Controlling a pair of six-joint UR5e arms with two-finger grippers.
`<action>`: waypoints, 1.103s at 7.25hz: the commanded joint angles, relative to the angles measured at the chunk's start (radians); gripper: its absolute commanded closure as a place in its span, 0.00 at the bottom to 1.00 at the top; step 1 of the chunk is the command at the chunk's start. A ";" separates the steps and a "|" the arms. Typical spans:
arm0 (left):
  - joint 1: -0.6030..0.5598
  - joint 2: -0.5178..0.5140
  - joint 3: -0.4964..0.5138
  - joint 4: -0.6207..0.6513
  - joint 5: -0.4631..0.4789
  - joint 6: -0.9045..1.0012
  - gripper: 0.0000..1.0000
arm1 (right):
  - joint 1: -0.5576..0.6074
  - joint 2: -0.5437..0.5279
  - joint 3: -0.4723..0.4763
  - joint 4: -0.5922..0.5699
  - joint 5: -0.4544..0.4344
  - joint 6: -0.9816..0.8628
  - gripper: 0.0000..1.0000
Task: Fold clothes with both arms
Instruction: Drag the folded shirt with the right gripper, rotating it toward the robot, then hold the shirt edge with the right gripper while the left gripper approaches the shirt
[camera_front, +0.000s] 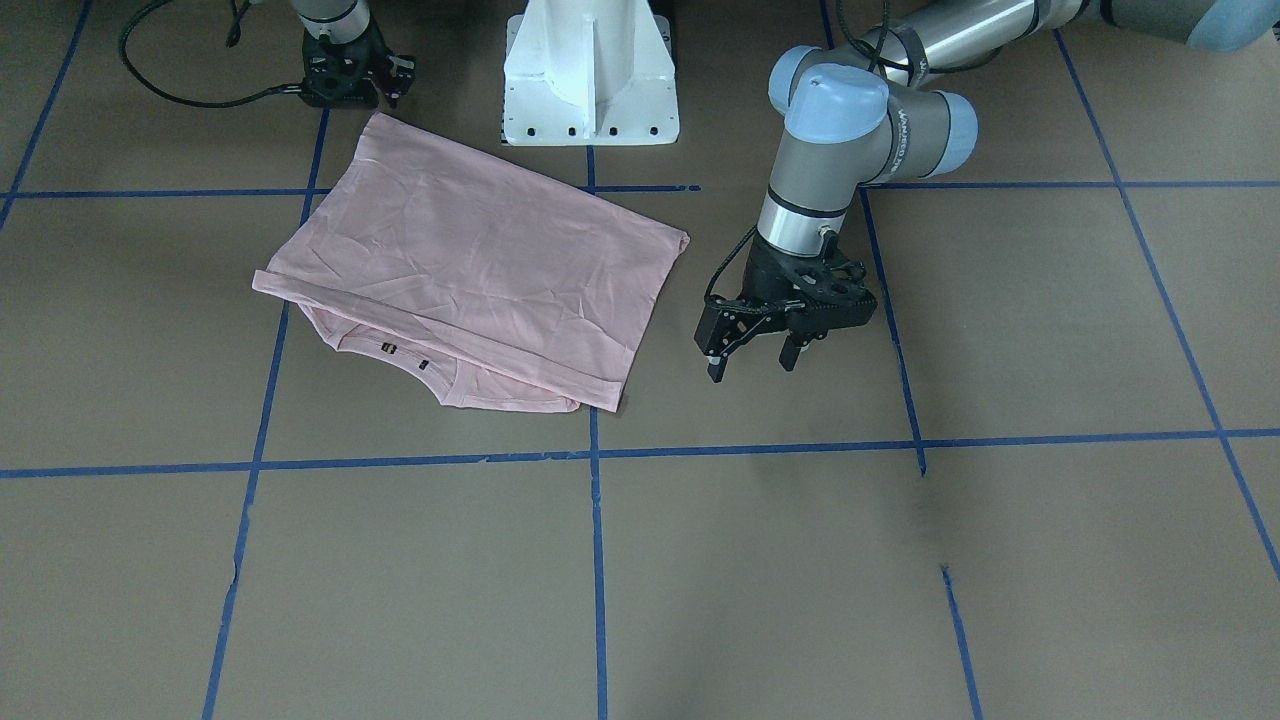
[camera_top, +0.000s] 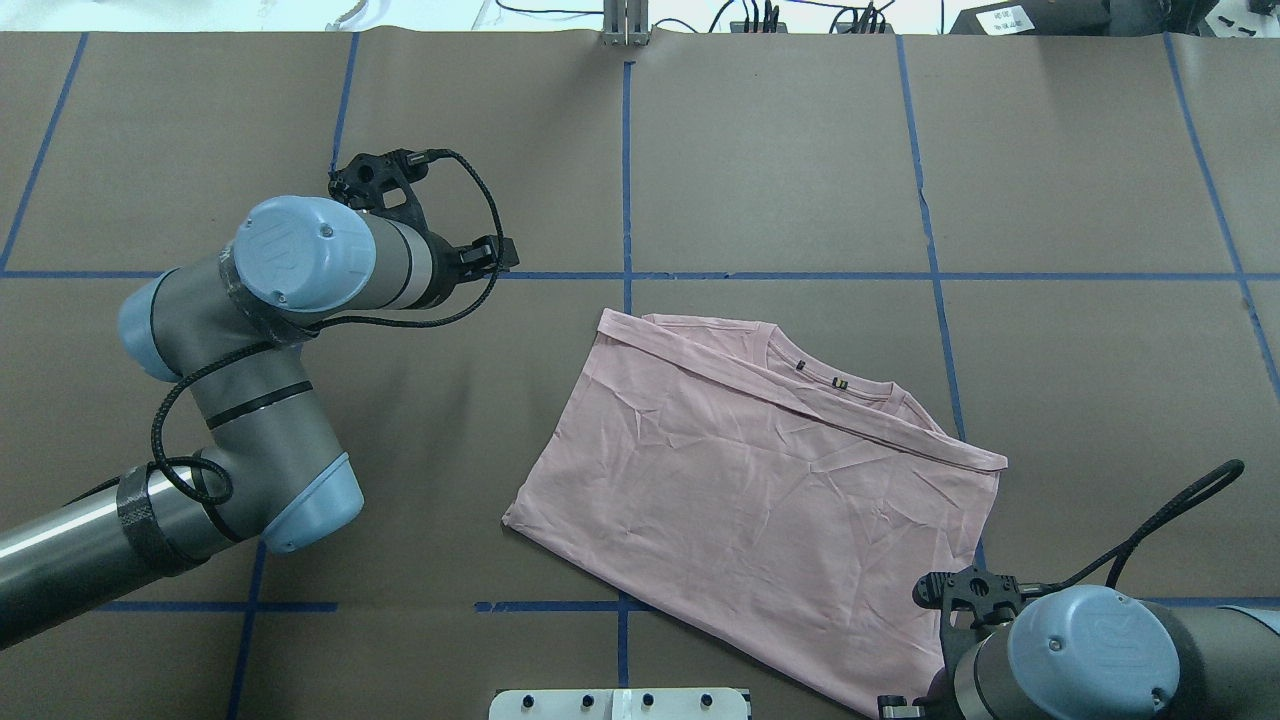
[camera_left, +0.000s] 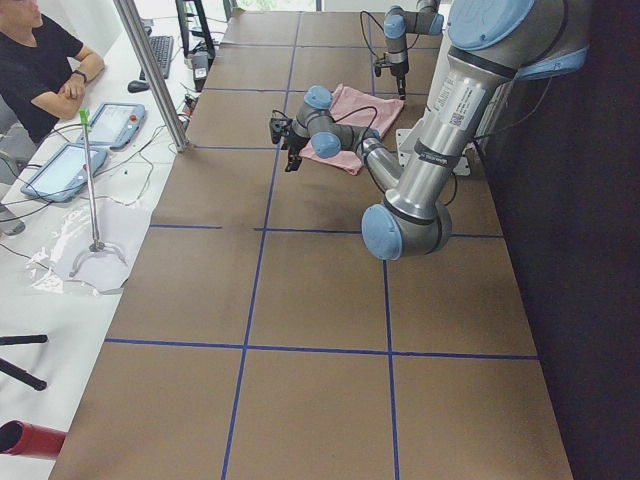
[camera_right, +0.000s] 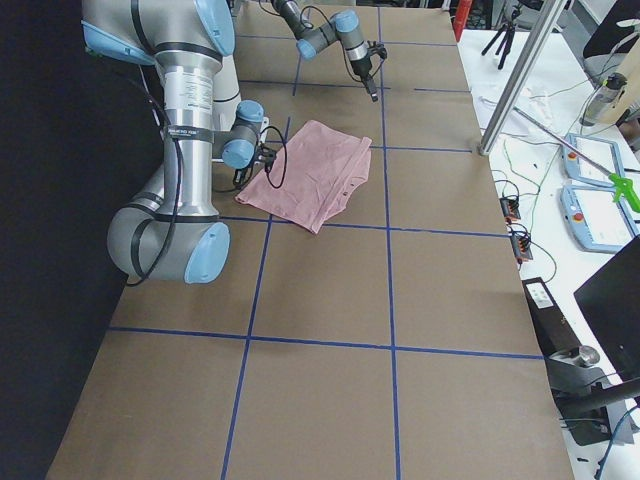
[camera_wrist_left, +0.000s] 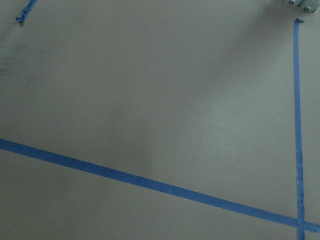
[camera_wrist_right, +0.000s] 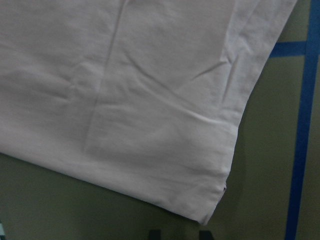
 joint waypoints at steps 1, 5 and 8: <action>0.090 0.002 -0.088 0.109 -0.006 -0.133 0.00 | 0.110 0.030 0.045 0.020 -0.011 0.020 0.00; 0.321 -0.002 -0.131 0.308 0.006 -0.448 0.00 | 0.368 0.061 -0.021 0.351 -0.012 0.007 0.00; 0.332 -0.008 -0.114 0.309 0.007 -0.459 0.01 | 0.391 0.107 -0.029 0.358 -0.015 0.008 0.00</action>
